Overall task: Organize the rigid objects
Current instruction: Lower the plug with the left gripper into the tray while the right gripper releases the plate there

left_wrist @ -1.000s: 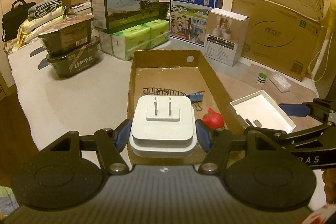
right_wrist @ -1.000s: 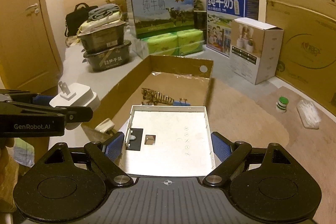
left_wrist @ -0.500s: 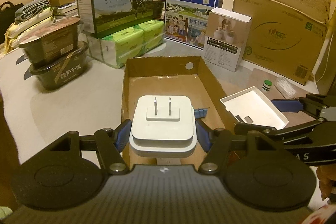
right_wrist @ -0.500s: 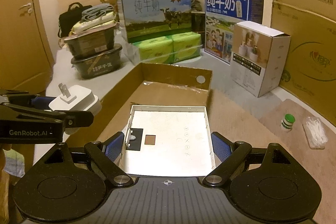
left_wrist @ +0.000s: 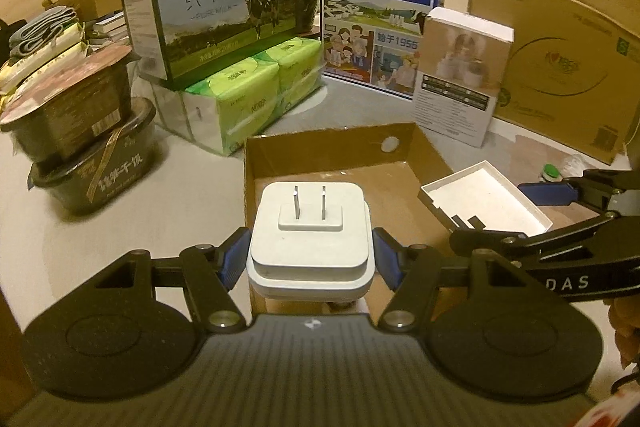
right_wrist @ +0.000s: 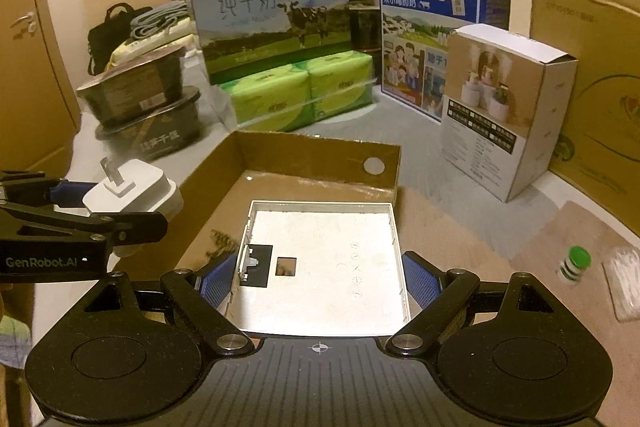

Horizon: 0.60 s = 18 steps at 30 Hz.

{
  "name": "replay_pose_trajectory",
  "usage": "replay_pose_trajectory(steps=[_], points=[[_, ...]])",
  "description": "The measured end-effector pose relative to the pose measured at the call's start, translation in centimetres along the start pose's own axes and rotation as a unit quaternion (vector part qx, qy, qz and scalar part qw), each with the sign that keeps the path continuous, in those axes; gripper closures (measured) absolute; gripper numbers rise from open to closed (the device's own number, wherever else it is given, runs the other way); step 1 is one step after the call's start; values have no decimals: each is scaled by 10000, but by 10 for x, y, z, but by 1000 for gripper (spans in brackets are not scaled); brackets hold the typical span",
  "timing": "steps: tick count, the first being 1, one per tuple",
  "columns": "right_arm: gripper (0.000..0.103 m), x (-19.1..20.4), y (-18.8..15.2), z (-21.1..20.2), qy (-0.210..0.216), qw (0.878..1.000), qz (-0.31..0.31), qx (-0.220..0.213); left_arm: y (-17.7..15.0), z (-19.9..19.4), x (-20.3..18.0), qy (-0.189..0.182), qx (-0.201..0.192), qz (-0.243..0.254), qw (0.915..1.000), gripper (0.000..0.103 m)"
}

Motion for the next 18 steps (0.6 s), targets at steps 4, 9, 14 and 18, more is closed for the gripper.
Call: replay_pose_trajectory(steps=[4,9,14,18], points=[[16,-6,11,21,-3,10000,-71,46,10,25,5,24,63,59,10000,41],[16,-17,20,44,-23,9999,-120,88,20,50,8,98,97,157,9998,41],[16,-26,26,59,2,9999,-57,129,25,76,10,107,207,201,9995,41],[16,-26,29,65,1,9999,-122,118,23,89,8,56,267,236,9993,41]])
Point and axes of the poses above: each gripper's, at about its wrist camera, not at the fingertips, and z roughly the way its jaws point, x to its left, y to its top, the point moved 4 cm from there along z, roughly the way its jaws point, and after that the axes turned 6 degrees about y, right-handed, at the moved point
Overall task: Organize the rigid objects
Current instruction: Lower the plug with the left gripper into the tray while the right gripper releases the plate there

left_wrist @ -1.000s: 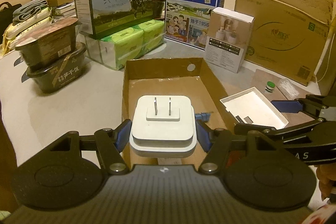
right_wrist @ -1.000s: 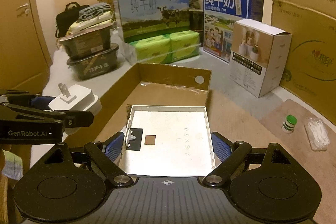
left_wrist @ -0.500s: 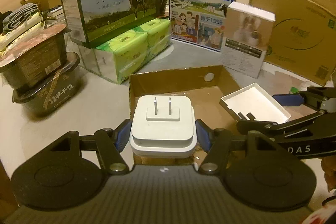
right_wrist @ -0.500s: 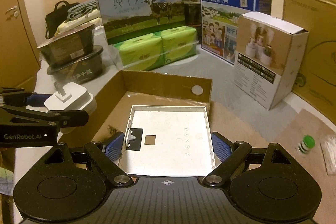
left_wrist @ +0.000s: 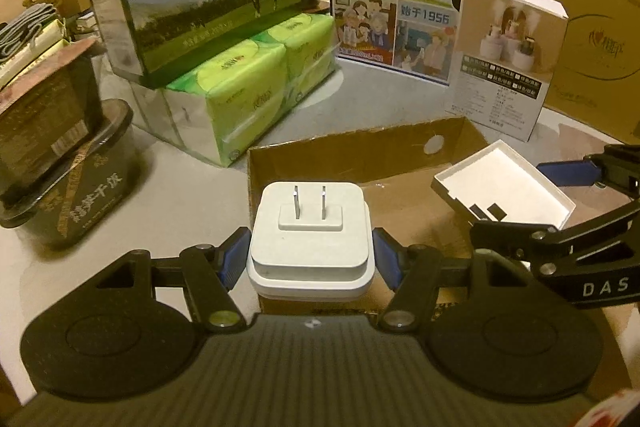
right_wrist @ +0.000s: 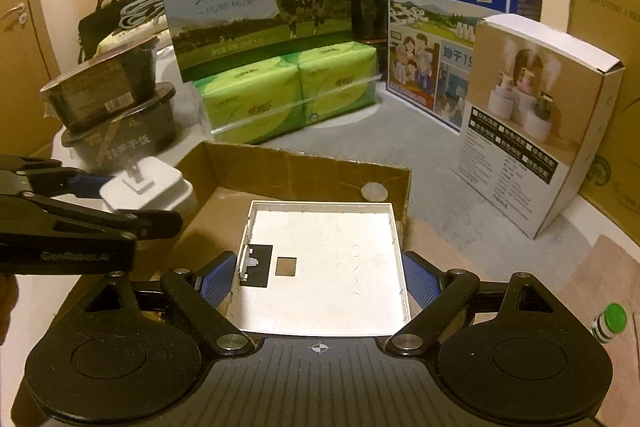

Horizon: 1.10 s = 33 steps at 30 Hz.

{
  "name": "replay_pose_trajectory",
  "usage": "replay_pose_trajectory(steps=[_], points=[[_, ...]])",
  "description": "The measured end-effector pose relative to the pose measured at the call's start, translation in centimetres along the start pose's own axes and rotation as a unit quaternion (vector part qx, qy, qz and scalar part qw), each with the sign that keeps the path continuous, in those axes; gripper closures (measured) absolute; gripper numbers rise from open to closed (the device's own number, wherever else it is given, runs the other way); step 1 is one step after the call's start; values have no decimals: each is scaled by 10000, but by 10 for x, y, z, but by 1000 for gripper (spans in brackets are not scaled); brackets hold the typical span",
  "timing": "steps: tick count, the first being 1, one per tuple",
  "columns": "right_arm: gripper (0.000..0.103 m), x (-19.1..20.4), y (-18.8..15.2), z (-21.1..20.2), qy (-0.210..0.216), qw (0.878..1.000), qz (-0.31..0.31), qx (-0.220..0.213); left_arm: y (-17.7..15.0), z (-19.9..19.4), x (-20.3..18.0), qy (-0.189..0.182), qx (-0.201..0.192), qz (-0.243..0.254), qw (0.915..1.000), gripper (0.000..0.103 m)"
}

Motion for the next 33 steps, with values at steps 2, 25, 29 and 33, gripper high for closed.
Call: replay_pose_trajectory(steps=[2,25,29,33], points=[[16,-1,1,2,-14,10000,-14,-9,1,4,0,-54,-17,-52,10000,41],[16,2,-1,-1,-62,10000,-25,27,-7,-19,6,-21,-147,-170,9997,39],[16,2,0,-1,-68,10000,-29,17,-7,-19,5,-25,-148,-158,9998,39],[16,2,1,-2,-44,10000,-8,2,-6,-19,5,-20,-140,-128,9998,39]])
Point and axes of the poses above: each gripper's, at about its wrist camera, not at the fingertips, and z roughly the way its jaws point, x to its left, y to its top, the point moved 4 cm from there along z, roughly the way its jaws point, and after that the axes turned 6 degrees about y, right-handed, at the moved point
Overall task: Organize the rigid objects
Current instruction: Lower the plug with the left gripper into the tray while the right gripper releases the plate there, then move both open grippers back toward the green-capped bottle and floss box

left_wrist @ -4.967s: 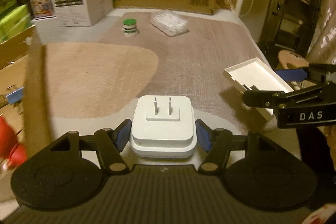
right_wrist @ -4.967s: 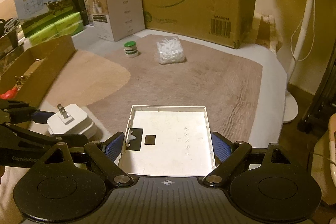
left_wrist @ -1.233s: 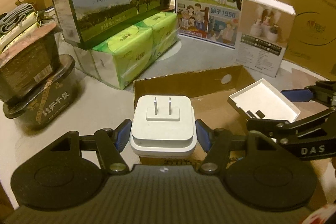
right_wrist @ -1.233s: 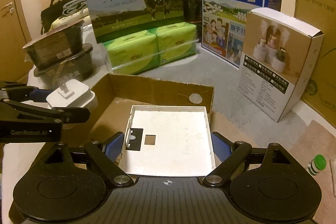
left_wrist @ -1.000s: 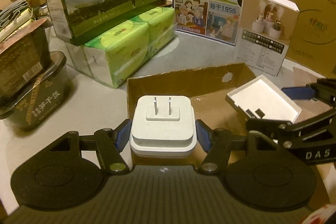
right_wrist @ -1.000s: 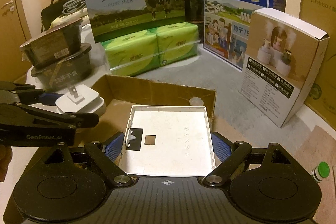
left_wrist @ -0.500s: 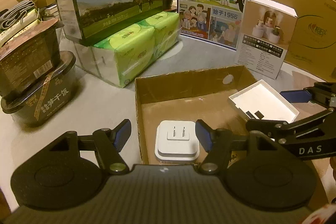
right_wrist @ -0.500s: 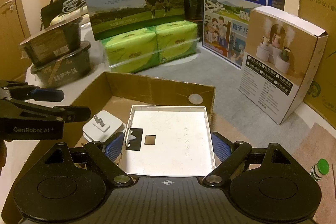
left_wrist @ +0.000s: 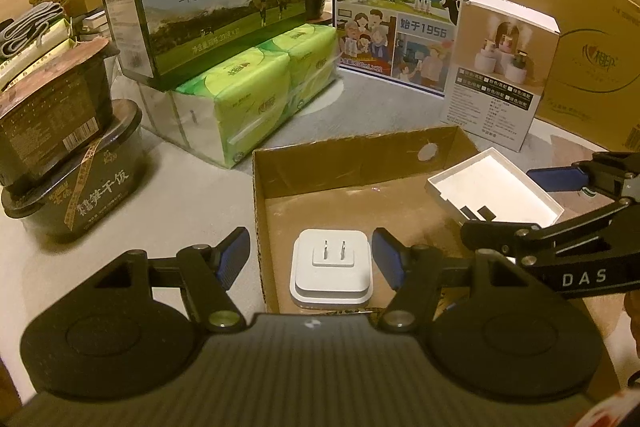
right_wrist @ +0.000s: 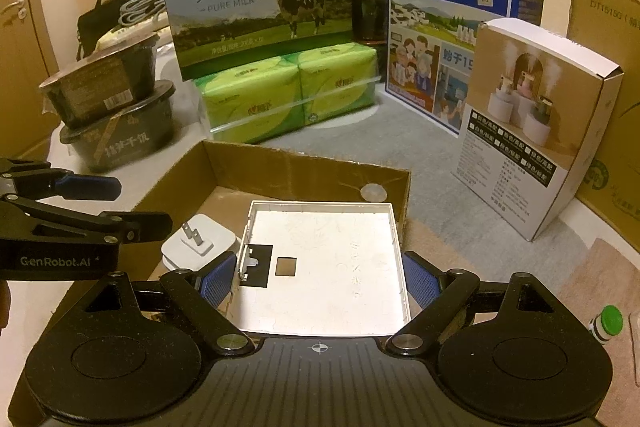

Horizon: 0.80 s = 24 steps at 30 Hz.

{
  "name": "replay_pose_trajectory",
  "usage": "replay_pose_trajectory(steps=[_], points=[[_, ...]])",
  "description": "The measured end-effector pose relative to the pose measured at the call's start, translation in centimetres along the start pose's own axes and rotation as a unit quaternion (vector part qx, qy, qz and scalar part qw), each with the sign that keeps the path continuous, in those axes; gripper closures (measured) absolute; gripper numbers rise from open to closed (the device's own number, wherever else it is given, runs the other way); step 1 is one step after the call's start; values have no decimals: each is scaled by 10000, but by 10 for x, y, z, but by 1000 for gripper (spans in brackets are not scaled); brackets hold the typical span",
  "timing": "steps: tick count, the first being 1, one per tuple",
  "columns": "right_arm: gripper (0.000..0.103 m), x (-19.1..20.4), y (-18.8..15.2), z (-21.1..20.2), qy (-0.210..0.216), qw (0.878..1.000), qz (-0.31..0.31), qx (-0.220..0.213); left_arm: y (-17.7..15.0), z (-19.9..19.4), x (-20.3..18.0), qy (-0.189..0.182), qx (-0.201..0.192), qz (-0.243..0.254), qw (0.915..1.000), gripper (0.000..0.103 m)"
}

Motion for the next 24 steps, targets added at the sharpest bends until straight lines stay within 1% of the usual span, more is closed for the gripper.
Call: replay_pose_trajectory(steps=[6,10,12,15,20,24], points=[[16,0,1,1,54,10000,35,-25,1,1,2,40,5,-15,10000,39],[16,-1,2,2,91,9998,-23,-146,0,1,5,104,-8,-76,9999,39],[16,0,2,2,25,9998,-120,-173,-2,1,7,108,1,-135,9999,39],[14,-1,4,-1,-30,9997,-74,-215,-3,-2,7,111,8,-145,9998,39],[13,-1,5,-10,-132,9997,-60,-200,-4,-13,7,105,-30,-214,9997,39],[13,-2,3,-25,-187,9996,4,-204,-6,-30,6,119,-79,-292,9995,39]])
Point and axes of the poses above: each gripper's, at about its wrist camera, not at the fingertips, and z roughly the way its jaws point, x to its left, y to its top, the point moved 4 cm from there along z, roughly the way its jaws point, and after that the axes turned 6 degrees about y, right-handed, at the moved point
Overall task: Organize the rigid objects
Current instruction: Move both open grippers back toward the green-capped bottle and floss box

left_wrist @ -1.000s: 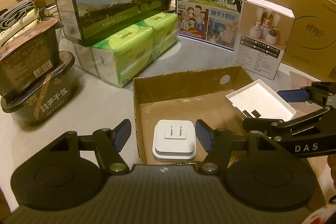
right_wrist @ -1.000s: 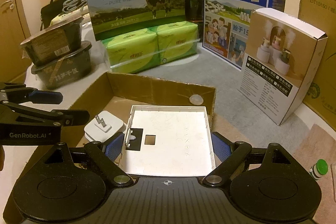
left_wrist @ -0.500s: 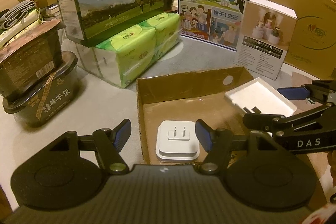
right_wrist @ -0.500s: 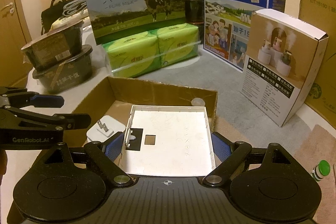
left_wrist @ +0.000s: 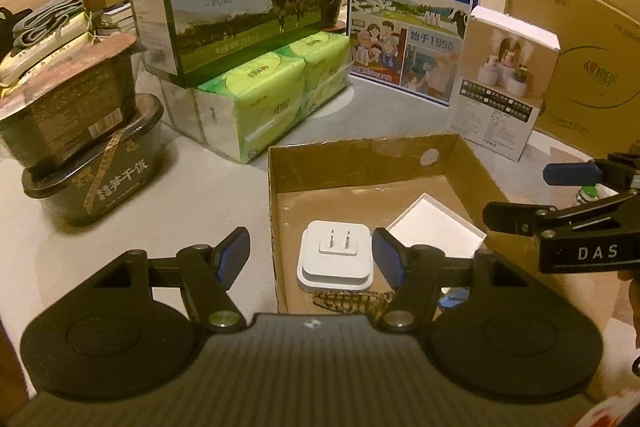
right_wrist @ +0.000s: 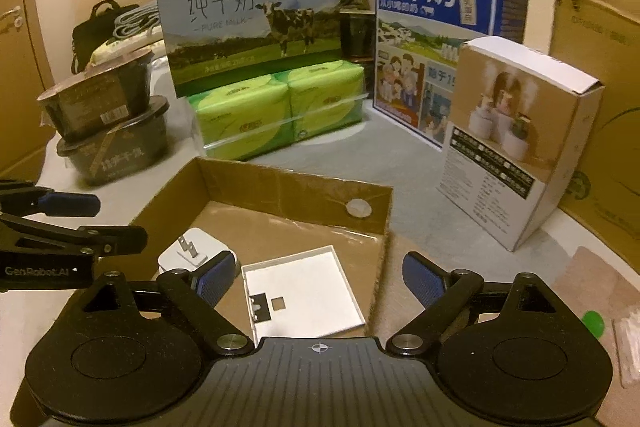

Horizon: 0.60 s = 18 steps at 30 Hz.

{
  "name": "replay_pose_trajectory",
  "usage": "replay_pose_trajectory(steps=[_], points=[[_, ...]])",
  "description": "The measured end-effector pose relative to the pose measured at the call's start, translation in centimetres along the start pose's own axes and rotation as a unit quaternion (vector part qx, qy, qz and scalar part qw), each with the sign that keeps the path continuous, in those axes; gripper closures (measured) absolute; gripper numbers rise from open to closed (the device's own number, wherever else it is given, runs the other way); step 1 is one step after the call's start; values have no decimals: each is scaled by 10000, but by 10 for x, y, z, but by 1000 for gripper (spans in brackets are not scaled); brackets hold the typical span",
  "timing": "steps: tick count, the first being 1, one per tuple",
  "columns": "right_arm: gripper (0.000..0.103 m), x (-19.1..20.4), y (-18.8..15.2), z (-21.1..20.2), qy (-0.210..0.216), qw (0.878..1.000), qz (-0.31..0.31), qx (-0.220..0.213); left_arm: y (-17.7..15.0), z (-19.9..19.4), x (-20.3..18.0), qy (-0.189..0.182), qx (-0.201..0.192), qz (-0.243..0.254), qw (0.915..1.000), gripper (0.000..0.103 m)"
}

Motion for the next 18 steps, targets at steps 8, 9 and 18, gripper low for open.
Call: replay_pose_trajectory(steps=[8,9,18], points=[[13,1,-10,-48,-12,9999,128,-55,-9,-47,-13,-38,-107,-123,9999,39],[13,2,-12,-54,1,9999,138,-58,-11,-54,-15,-48,-119,-142,9998,39],[13,13,-40,-112,-41,9999,122,38,-30,-113,-42,-174,-243,-305,9991,39]])
Point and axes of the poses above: each gripper's, at about its wrist camera, not at the fingertips, and z roughly the way its jaws point, x to its left, y to its top, the point moved 4 cm from there along z, roughly the way its jaws point, and after that the axes turned 6 degrees about y, right-handed, at the moved point
